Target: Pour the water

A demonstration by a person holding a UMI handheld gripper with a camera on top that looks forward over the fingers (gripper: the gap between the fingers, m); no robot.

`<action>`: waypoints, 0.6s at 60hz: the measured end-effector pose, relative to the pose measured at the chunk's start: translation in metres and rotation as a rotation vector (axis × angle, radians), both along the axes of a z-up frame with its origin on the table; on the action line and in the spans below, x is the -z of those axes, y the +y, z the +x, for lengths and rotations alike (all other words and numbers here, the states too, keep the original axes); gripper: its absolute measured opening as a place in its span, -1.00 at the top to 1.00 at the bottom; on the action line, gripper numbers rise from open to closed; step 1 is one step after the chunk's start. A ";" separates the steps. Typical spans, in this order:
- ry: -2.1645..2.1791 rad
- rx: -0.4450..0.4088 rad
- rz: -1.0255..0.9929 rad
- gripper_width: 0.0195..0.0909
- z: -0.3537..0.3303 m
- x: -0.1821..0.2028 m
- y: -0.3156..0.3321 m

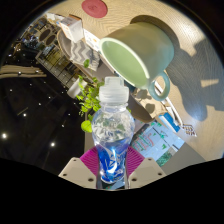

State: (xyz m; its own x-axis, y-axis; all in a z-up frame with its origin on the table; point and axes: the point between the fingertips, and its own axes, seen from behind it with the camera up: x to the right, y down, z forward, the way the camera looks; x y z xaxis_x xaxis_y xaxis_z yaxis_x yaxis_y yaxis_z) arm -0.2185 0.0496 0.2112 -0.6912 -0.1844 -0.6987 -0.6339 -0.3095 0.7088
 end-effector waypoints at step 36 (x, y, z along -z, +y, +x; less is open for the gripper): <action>-1.287 0.009 0.363 0.67 0.066 -0.100 -0.012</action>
